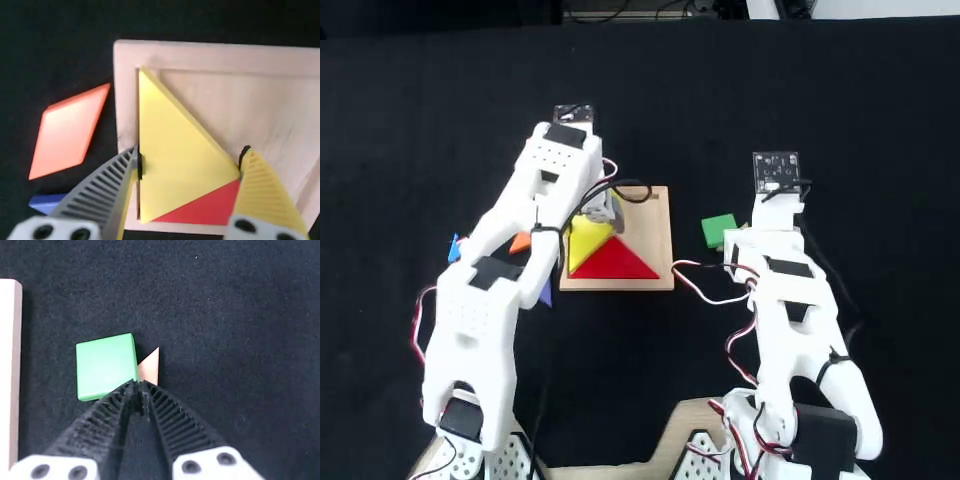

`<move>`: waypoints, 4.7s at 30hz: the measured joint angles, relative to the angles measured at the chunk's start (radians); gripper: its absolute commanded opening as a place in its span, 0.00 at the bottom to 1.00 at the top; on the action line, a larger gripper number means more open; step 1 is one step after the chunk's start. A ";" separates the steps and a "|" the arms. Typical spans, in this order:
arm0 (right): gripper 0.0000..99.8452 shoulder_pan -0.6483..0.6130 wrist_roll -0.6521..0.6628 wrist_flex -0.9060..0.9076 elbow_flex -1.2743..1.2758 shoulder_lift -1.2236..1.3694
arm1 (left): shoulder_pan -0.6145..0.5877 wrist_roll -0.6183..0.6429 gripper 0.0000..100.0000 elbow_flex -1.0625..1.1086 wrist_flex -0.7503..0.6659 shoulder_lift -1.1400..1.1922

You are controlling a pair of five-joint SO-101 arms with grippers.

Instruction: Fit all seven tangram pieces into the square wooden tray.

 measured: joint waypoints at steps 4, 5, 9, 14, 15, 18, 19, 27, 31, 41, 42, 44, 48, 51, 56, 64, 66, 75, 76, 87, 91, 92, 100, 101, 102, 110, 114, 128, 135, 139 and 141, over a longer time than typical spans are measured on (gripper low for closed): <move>0.01 0.000 0.000 0.000 0.000 0.000 | 0.002 0.000 0.30 -0.115 0.060 0.066; 0.01 0.000 0.000 0.000 0.000 0.000 | 0.002 0.000 0.30 -0.141 0.074 0.080; 0.01 -0.008 0.000 0.000 0.000 0.000 | 0.002 0.000 0.32 -0.207 0.114 0.120; 0.01 -0.009 0.000 0.000 0.000 0.000 | 0.002 0.006 0.35 -0.224 0.144 0.124; 0.01 -0.011 0.000 0.000 0.000 0.000 | 0.002 0.006 0.35 -0.226 0.152 0.124; 0.01 -0.009 0.000 0.000 0.000 0.000 | 0.002 0.011 0.35 -0.226 0.152 0.124; 0.01 -0.009 0.000 0.000 0.000 0.000 | 0.002 0.011 0.35 -0.226 0.152 0.124; 0.01 -0.009 0.000 0.000 0.000 0.000 | 0.002 0.014 0.34 -0.359 0.212 0.124; 0.01 -0.009 0.000 0.000 0.000 0.000 | 0.002 0.014 0.31 -0.470 0.212 0.138; 0.01 -0.009 0.000 0.000 0.000 0.000 | 0.015 0.012 0.08 -0.549 0.135 0.258; 0.01 -0.009 0.000 0.000 0.000 0.000 | 0.015 0.014 0.03 -0.549 0.135 0.270; 0.01 -0.009 0.000 0.000 0.000 0.000 | 0.018 0.012 0.05 -0.549 0.135 0.276; 0.01 -0.009 0.000 0.000 0.000 0.000 | 0.018 0.012 0.05 -0.551 0.127 0.276; 0.01 -0.009 0.000 0.000 0.000 0.000 | 0.020 0.011 0.03 -0.551 0.126 0.276; 0.01 -0.009 0.000 0.000 0.000 0.000 | 0.040 0.011 0.03 -0.551 0.109 0.276; 0.01 -0.009 0.000 0.000 0.000 0.000 | 0.100 0.011 0.03 -0.551 0.044 0.276; 0.01 -0.009 0.000 0.000 0.000 0.000 | 0.098 0.011 0.03 -0.551 0.044 0.282; 0.01 -0.009 0.000 0.000 0.000 0.000 | 0.057 -0.043 0.03 -0.574 0.130 0.368; 0.01 -0.009 0.000 0.000 0.000 0.000 | 0.055 -0.063 0.03 -0.585 0.150 0.370; 0.01 -0.009 0.000 0.000 0.000 0.000 | 0.043 -0.107 0.03 -0.815 0.313 0.399; 0.01 -0.009 0.000 0.000 0.000 0.000 | -0.002 -0.152 0.03 -0.841 0.318 0.393; 0.01 -0.009 0.000 0.000 0.000 0.000 | -0.012 -0.172 0.03 -0.841 0.319 0.382; 0.01 -0.002 0.000 0.000 0.000 0.000 | 0.123 -0.190 0.03 -0.787 0.322 0.304; 0.01 0.015 0.000 0.000 0.000 0.000 | 0.166 -0.176 0.03 -0.766 0.322 0.305; 0.01 0.038 -0.002 0.000 0.000 0.000 | 0.199 -0.147 0.03 -0.749 0.321 0.307; 0.01 0.147 -0.104 -0.012 -0.002 0.000 | 0.203 -0.037 0.03 -0.738 0.238 0.451; 0.01 0.146 -0.109 -0.018 -0.002 0.000 | 0.204 -0.029 0.03 -0.763 0.244 0.482; 0.01 0.146 -0.109 -0.032 -0.002 0.000 | 0.224 -0.031 0.03 -0.663 0.305 0.443; 0.01 0.146 -0.109 -0.034 -0.002 0.000 | 0.235 -0.031 0.03 -0.563 0.304 0.381; 0.01 0.146 -0.109 -0.034 -0.002 0.000 | 0.239 -0.031 0.03 -0.503 0.304 0.347; 0.01 0.146 -0.109 -0.034 -0.002 0.000 | 0.239 -0.031 0.03 -0.476 0.304 0.328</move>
